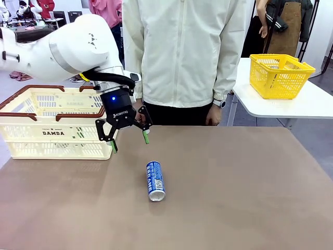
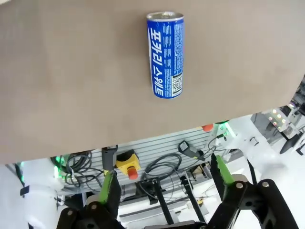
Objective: Place the drinks into the Shopping basket.
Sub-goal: Pick up one drink and place it into the Shopping basket.
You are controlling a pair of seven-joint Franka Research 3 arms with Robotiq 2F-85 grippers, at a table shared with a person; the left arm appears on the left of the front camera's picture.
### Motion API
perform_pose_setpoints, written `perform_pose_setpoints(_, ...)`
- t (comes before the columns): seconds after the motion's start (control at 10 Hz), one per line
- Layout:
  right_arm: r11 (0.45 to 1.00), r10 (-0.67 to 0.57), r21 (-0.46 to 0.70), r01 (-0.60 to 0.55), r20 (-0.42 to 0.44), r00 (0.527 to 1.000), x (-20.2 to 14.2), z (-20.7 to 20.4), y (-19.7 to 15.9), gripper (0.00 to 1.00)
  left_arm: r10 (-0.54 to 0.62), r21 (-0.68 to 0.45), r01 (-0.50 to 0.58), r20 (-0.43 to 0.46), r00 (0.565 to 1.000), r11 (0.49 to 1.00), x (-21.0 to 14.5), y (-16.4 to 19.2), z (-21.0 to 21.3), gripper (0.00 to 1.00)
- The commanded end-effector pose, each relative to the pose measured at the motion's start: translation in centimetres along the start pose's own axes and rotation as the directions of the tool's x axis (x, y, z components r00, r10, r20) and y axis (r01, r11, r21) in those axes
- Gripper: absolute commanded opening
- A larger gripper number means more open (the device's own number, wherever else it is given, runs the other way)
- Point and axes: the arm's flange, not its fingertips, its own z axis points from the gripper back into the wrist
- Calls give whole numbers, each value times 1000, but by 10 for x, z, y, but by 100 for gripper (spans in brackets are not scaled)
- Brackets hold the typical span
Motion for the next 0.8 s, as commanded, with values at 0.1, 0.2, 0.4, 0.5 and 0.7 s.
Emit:
perform_pose_setpoints(0.1,1000,21,6,-21,-8,1000,-1,1,0,100,5,-9,-5,-5,1000,1000,-10,-2,5,100)
perform_pose_setpoints(0.2,1000,21,6,-21,-8,1000,-1,1,0,100,5,-9,-5,-5,1000,1000,-10,-2,5,100)
perform_pose_setpoints(0.4,1000,21,6,-21,-8,1000,-1,1,0,100,-7,-2,7,2,1000,1000,-5,-4,1,100)
perform_pose_setpoints(0.5,1000,21,6,-21,-8,1000,-1,1,0,100,70,94,-79,86,994,992,-17,-36,-17,100)
perform_pose_setpoints(0.7,1000,21,6,-21,-8,1000,-1,1,0,100,15,158,-46,195,981,986,-35,-76,-56,100)
